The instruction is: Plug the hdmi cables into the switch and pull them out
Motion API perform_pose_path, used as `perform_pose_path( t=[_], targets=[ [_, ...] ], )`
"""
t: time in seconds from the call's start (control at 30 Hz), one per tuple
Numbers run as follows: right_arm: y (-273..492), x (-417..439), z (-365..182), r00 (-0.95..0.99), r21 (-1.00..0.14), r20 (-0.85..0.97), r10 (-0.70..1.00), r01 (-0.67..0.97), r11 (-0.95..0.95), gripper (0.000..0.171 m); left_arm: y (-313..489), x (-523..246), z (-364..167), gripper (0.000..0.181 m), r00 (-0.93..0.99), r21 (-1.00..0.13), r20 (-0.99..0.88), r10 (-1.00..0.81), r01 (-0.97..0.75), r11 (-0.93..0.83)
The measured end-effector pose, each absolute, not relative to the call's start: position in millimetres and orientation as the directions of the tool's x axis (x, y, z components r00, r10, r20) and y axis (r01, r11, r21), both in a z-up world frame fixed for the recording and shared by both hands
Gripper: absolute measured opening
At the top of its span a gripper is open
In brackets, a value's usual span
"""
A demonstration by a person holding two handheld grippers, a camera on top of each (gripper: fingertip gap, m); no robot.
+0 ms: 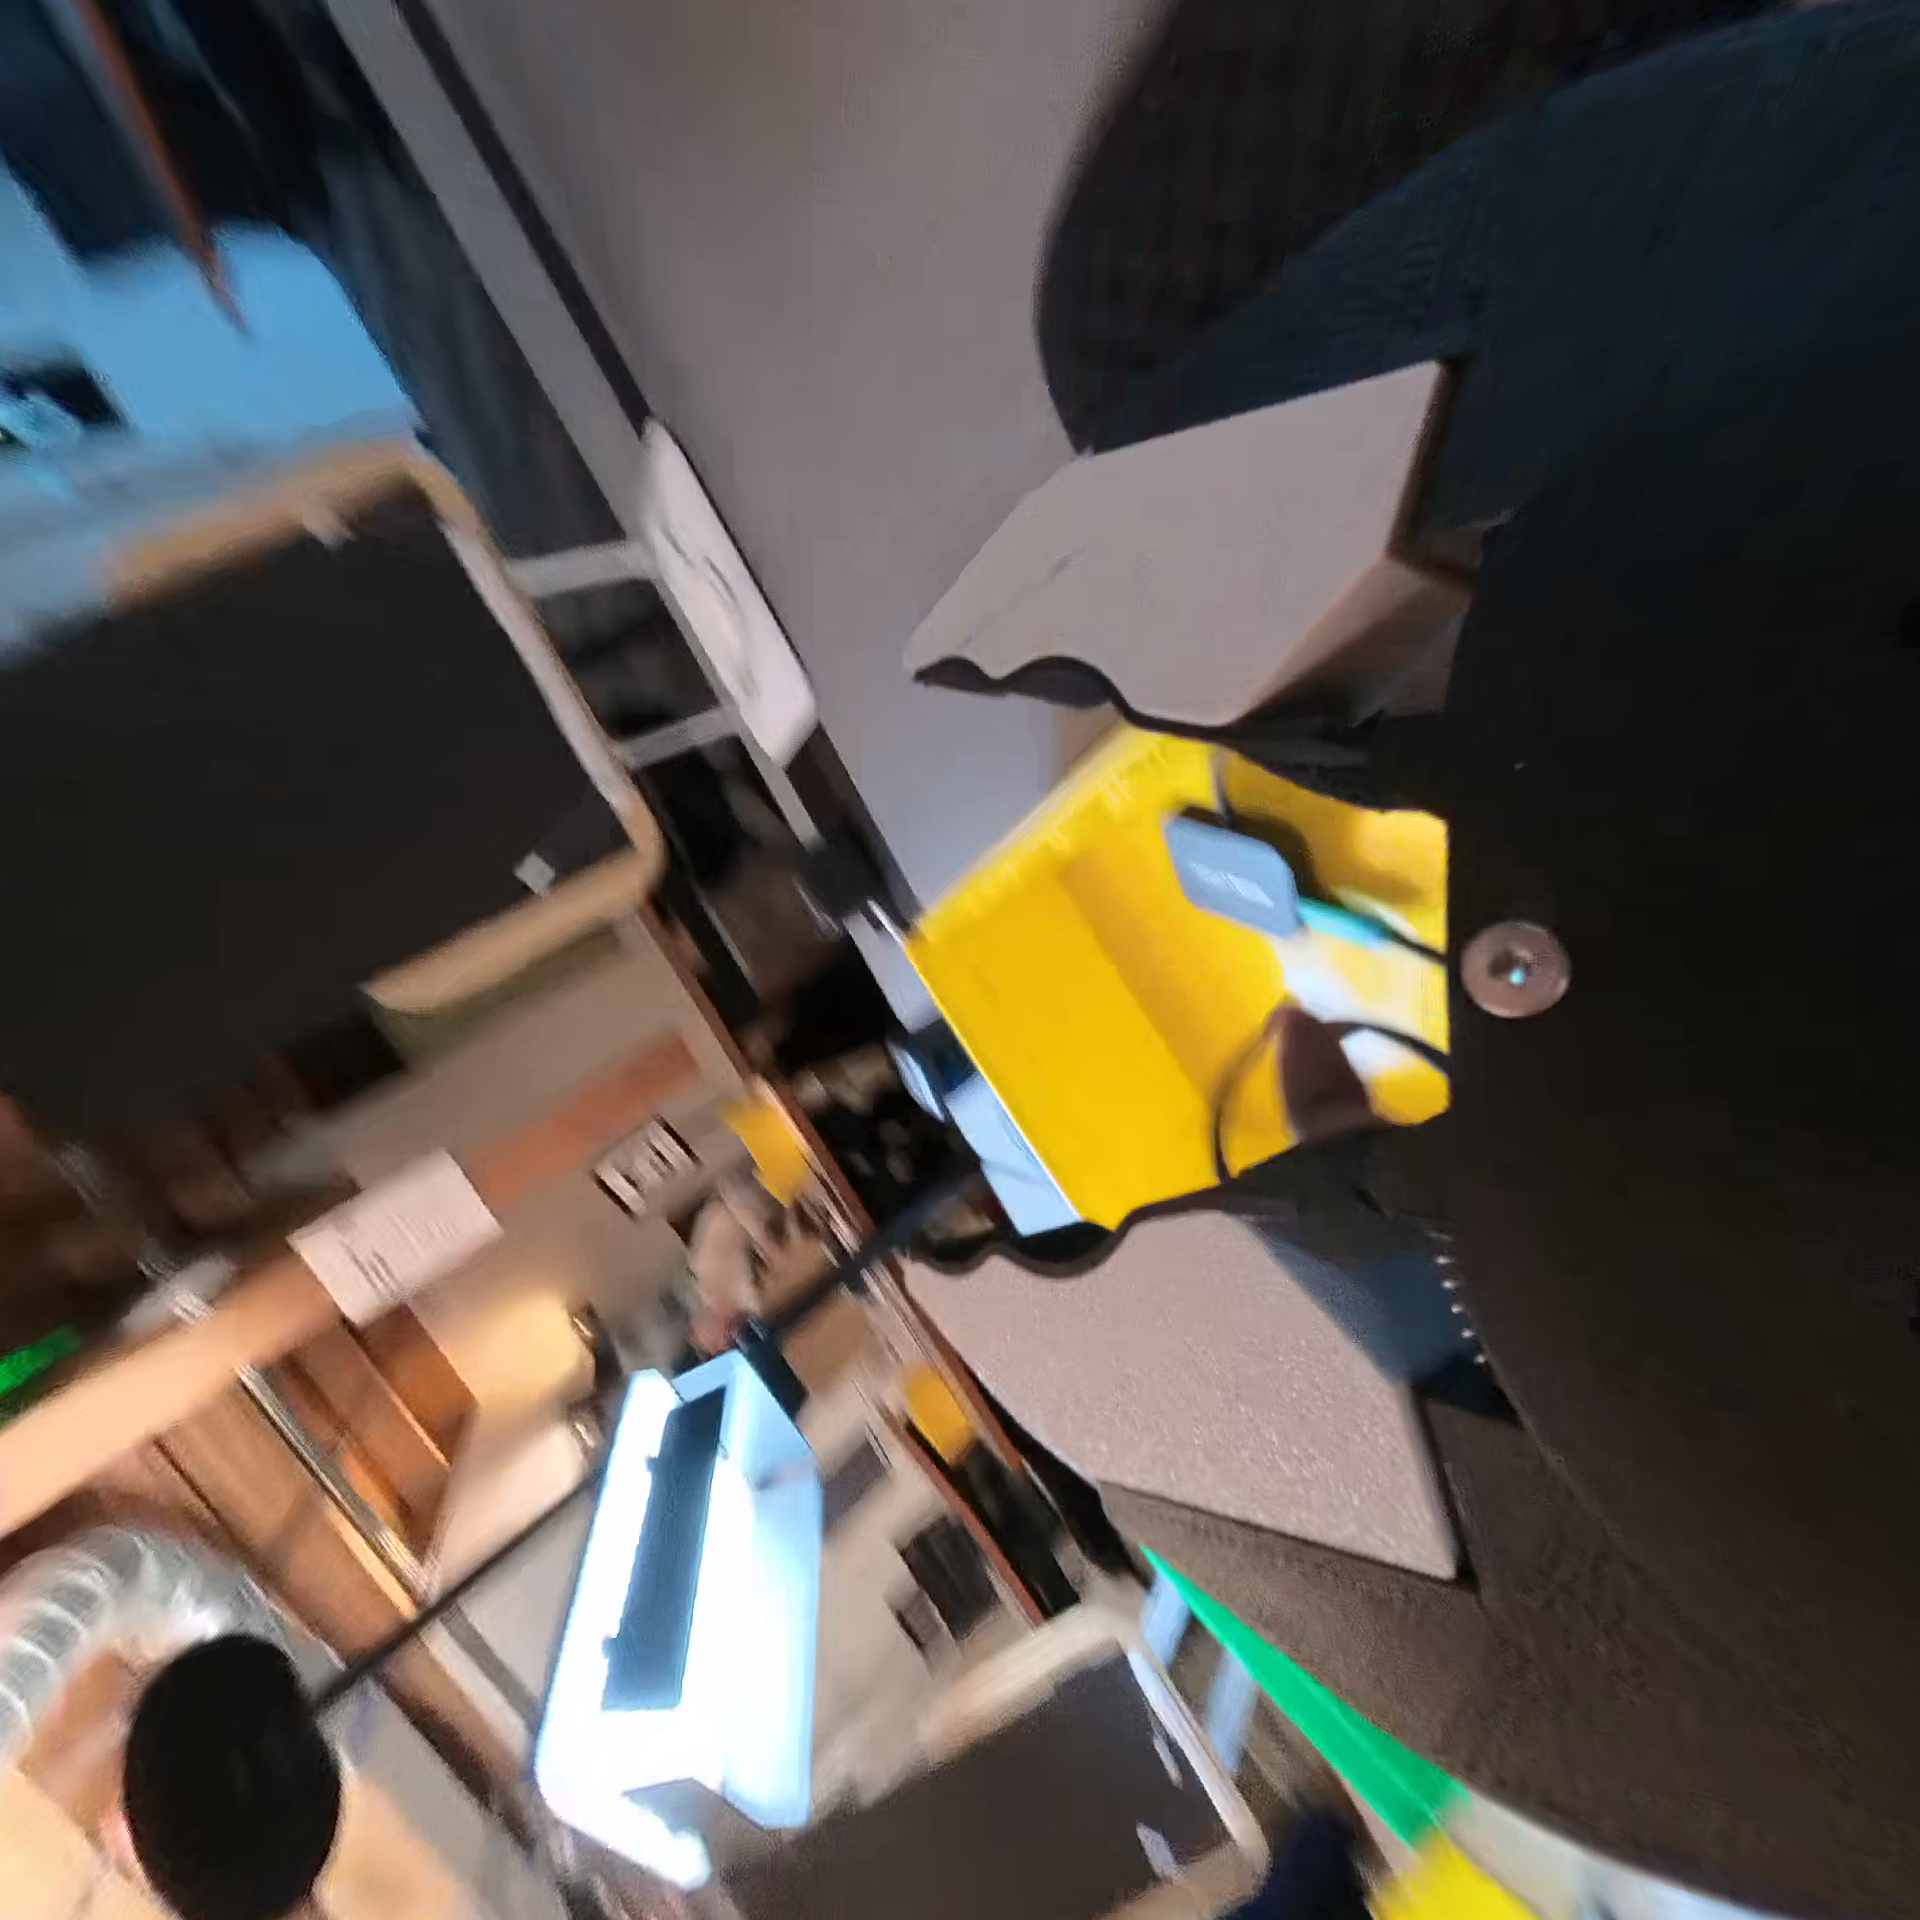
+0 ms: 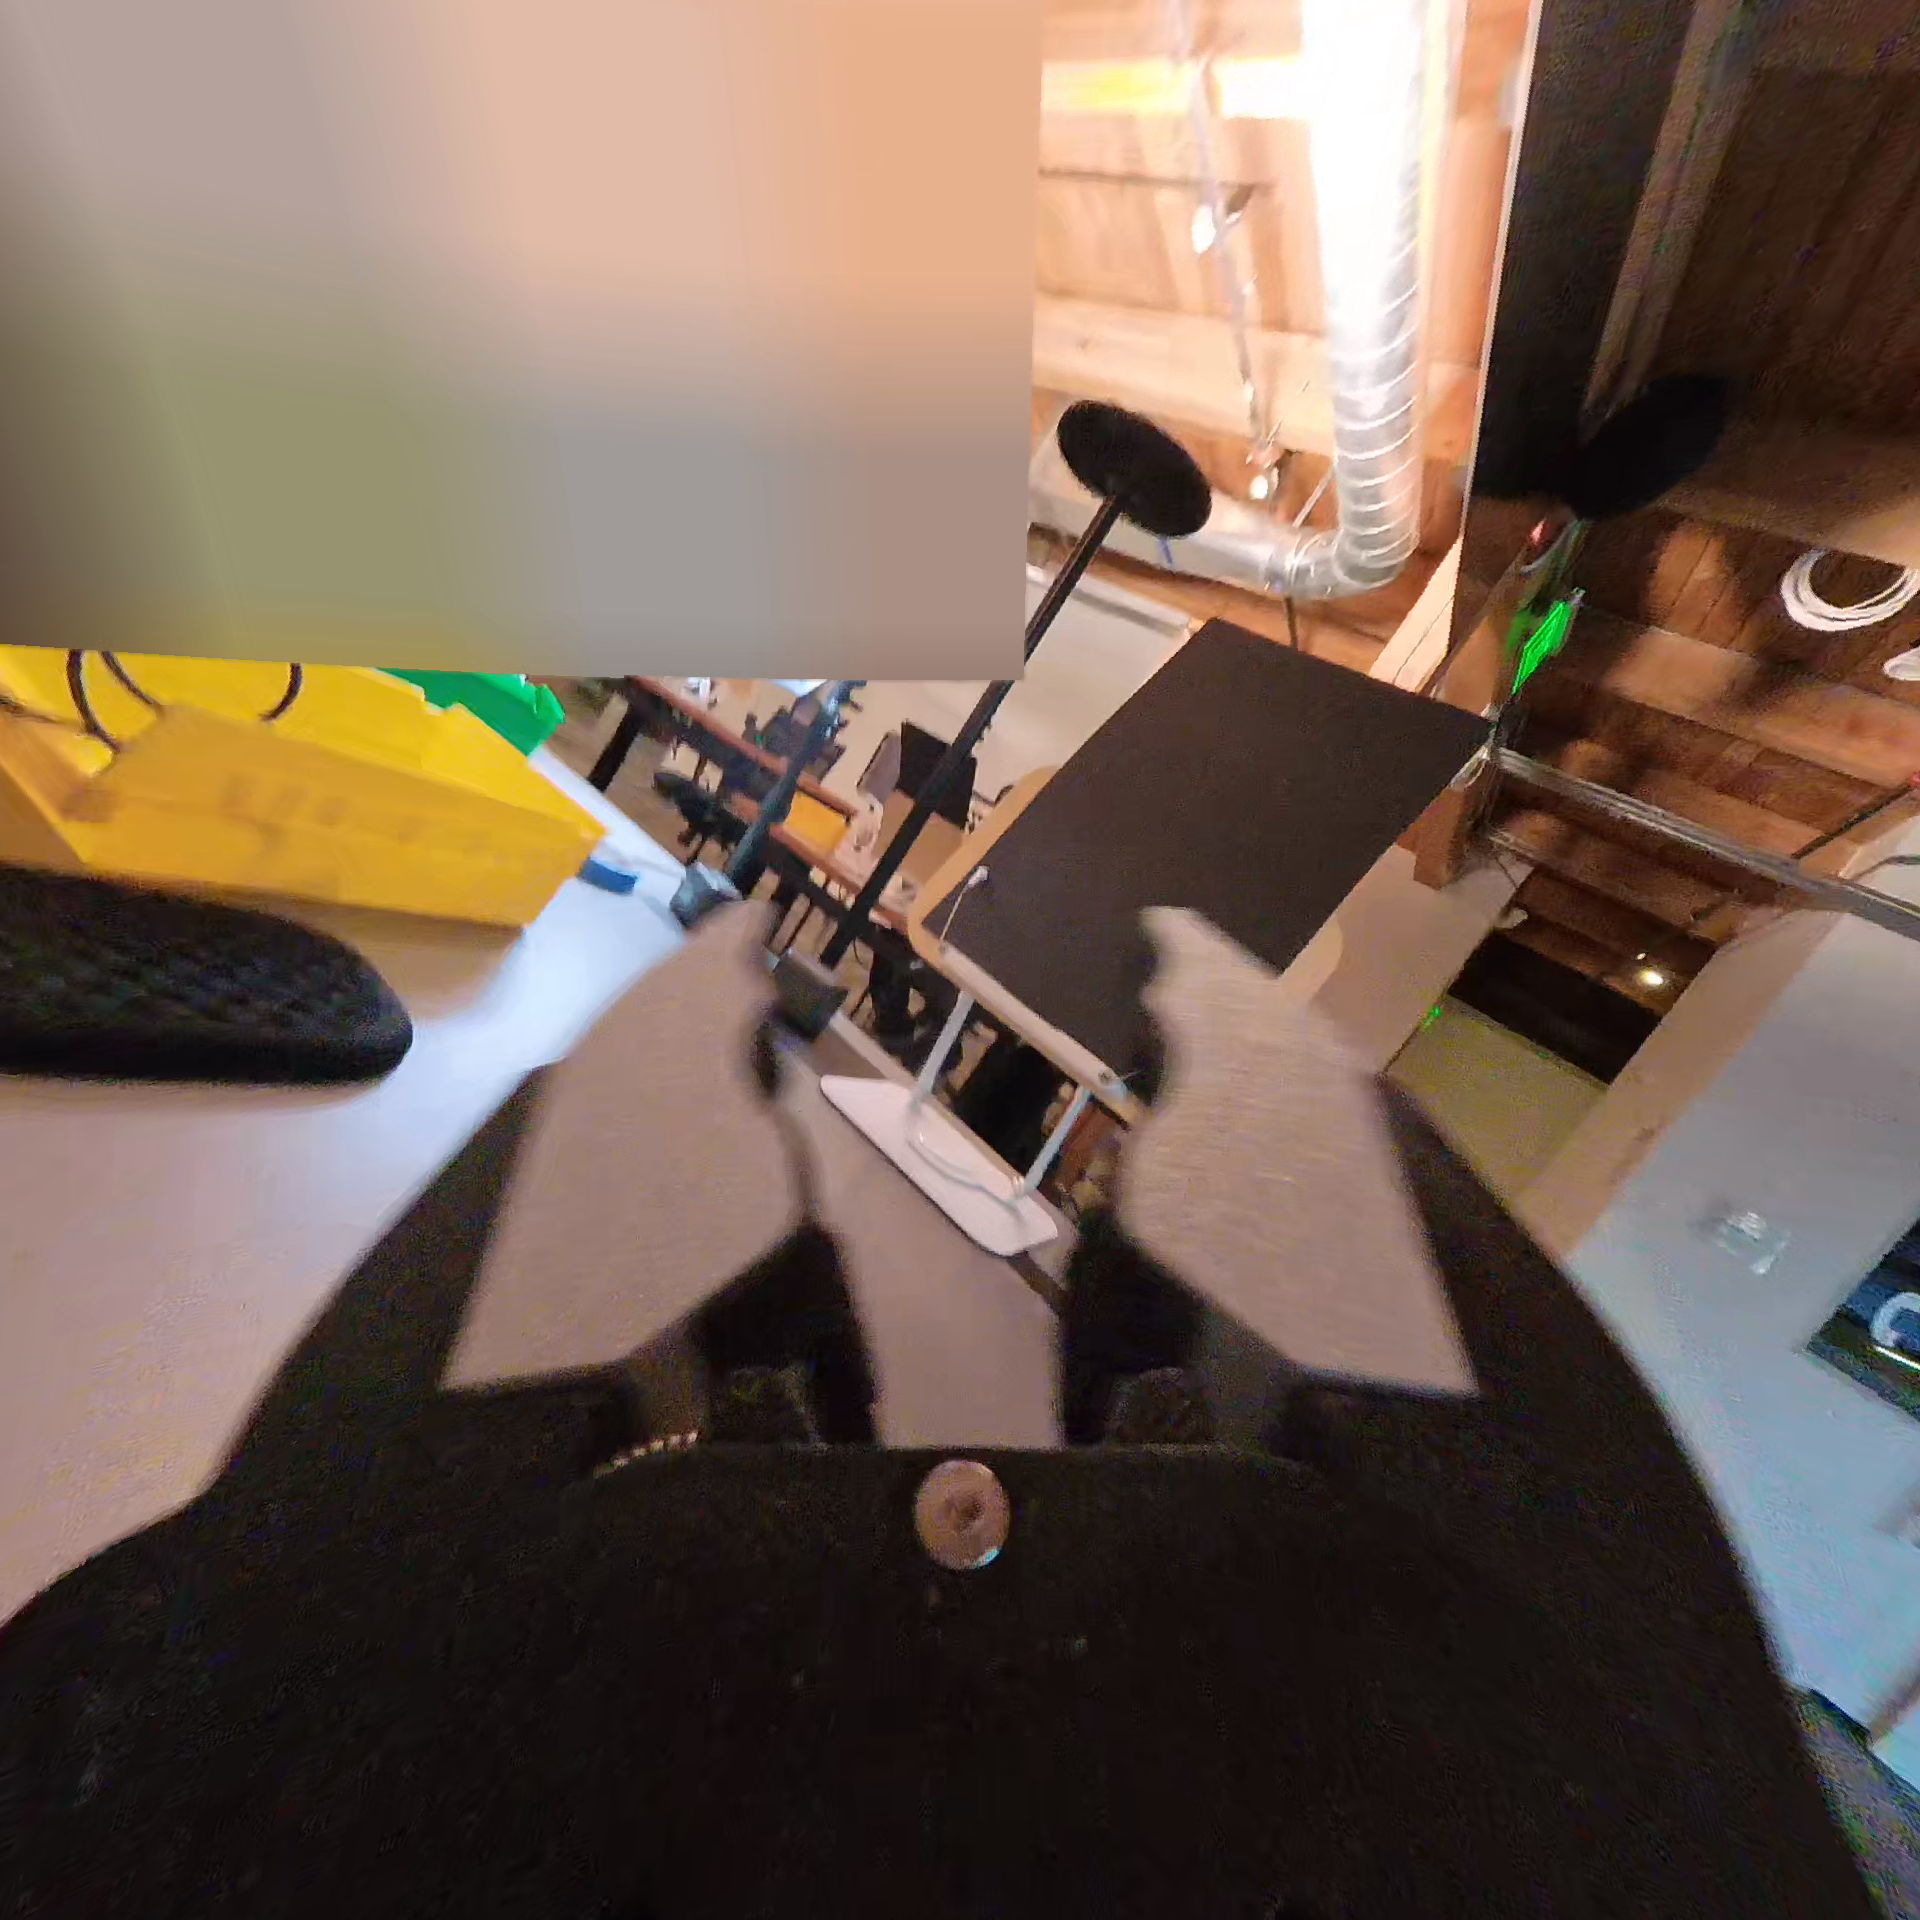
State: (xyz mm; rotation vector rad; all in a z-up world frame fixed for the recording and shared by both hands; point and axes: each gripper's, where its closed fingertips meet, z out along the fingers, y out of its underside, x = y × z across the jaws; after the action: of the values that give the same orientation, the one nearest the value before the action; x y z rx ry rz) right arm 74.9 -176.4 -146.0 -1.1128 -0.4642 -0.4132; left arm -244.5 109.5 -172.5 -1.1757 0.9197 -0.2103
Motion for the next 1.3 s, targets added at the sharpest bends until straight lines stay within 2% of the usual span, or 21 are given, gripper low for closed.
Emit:
perform_pose_path(
  t=[0.03,0.07,0.1,0.17,0.27,0.33,0.4,0.47,0.5,0.6,0.73,0.9,1.07,1.3],
  targets=[
    [-178.0,76.0,-150.6,0.808,-0.742,0.582,-0.093,0.574,0.346,0.0,123.0,-259.2,-179.2,0.085,0.65,-0.836,-0.547,-0.528,-0.388,0.389],
    [-179.8,77.0,-148.7,0.806,-0.737,0.581,-0.116,0.581,0.344,0.0,135.5,-271.9,-185.8,0.068,0.644,-0.8,-0.6,-0.475,-0.475,0.366],
    [-181.3,75.5,-147.9,0.806,-0.737,0.581,-0.11,0.579,0.349,0.0,148.3,-281.4,-192.6,0.063,0.62,-0.761,-0.648,-0.442,-0.555,0.337],
    [-181.8,74.8,-148.3,0.82,-0.751,0.566,-0.084,0.556,0.356,0.002,175.5,-293.3,-206.5,0.061,0.564,-0.699,-0.699,-0.439,-0.667,0.258],
    [-179.2,85.5,-152.2,0.83,-0.77,0.546,-0.115,0.552,0.322,0.026,214.3,-299.1,-226.3,0.06,0.493,-0.636,-0.71,-0.503,-0.755,0.158],
    [-178.4,89.3,-154.0,0.816,-0.762,0.561,-0.14,0.575,0.296,0.027,240.4,-305.8,-236.4,0.057,0.453,-0.566,-0.747,-0.487,-0.817,0.108],
    [-177.8,89.0,-154.7,0.81,-0.761,0.57,-0.137,0.584,0.284,0.029,258.7,-314.5,-251.2,0.051,0.409,-0.488,-0.772,-0.486,-0.872,0.043],
    [-177.9,89.7,-155.1,0.811,-0.764,0.57,-0.133,0.582,0.279,0.03,268.2,-322.4,-270.1,0.031,0.367,-0.416,-0.771,-0.521,-0.909,-0.025],
    [-178.2,90.8,-155.3,0.812,-0.765,0.567,-0.136,0.581,0.278,0.03,273.0,-326.1,-274.9,0.015,0.372,-0.405,-0.769,-0.52,-0.913,-0.054],
    [-178.1,95.1,-157.7,0.82,-0.776,0.555,-0.138,0.57,0.269,0.03,275.6,-330.0,-265.0,0.012,0.448,-0.465,-0.754,-0.48,-0.881,-0.091],
    [-173.8,95.6,-161.6,0.827,-0.788,0.548,-0.126,0.561,0.254,0.031,262.8,-318.9,-205.5,0.011,0.588,-0.645,-0.732,-0.345,-0.761,0.071],
    [-167.5,95.0,-165.7,0.807,-0.775,0.573,-0.146,0.591,0.226,0.033,228.5,-295.7,-121.0,0.011,0.744,-0.763,-0.626,-0.234,-0.521,0.382],
    [-166.5,96.6,-166.9,0.801,-0.773,0.579,-0.152,0.599,0.209,0.033,193.5,-284.9,-61.1,0.012,0.821,-0.694,-0.567,-0.068,-0.431,0.577],
    [-153.4,92.1,-181.4,0.795,-0.779,0.599,-0.101,0.607,0.156,0.04,134.8,-283.2,5.0,0.014,0.918,-0.569,-0.395,0.029,-0.269,0.777]
  ],
)
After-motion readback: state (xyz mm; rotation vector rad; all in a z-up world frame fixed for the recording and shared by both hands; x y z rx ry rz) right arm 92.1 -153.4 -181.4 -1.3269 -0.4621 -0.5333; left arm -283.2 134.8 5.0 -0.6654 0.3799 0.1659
